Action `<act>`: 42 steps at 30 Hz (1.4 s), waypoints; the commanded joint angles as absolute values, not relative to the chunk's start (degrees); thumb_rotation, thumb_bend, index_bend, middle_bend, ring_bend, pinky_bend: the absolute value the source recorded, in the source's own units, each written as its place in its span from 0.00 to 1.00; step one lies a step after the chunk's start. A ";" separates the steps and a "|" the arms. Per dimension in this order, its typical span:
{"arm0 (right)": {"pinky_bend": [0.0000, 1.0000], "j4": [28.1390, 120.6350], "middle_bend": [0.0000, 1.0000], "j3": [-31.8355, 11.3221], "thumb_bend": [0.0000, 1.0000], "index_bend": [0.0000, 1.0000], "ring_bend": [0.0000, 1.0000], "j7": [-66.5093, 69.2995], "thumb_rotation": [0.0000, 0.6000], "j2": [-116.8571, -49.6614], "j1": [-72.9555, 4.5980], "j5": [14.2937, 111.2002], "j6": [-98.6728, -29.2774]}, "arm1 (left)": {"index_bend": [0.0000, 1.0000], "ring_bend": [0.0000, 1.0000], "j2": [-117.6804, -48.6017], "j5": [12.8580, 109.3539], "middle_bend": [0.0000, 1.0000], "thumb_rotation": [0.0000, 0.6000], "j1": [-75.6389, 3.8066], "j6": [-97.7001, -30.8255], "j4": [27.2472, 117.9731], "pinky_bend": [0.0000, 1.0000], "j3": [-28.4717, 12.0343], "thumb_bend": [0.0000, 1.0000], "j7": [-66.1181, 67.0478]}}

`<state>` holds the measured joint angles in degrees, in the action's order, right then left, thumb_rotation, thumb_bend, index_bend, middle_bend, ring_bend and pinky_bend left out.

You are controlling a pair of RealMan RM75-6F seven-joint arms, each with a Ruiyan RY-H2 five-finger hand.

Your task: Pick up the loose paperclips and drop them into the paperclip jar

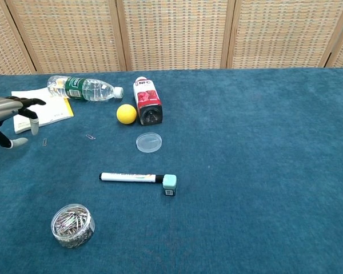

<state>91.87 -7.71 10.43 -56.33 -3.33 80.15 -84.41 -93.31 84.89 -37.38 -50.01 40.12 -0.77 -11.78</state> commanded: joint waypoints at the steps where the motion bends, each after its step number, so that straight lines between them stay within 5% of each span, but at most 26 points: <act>1: 0.00 91.91 0.00 -7.79 0.00 0.04 0.00 10.06 1.00 -56.48 -3.40 79.89 -84.29 | 0.45 0.00 -95.14 86.61 0.00 1.00 -38.35 -50.13 37.24 0.00 0.37 0.41 -13.34; 42: 0.00 91.43 0.00 -8.12 0.00 0.04 0.00 10.08 1.00 -56.82 -3.64 79.06 -83.42 | 0.48 0.00 -103.30 90.53 0.00 1.00 -40.00 -51.41 22.55 0.00 3.45 0.36 -19.82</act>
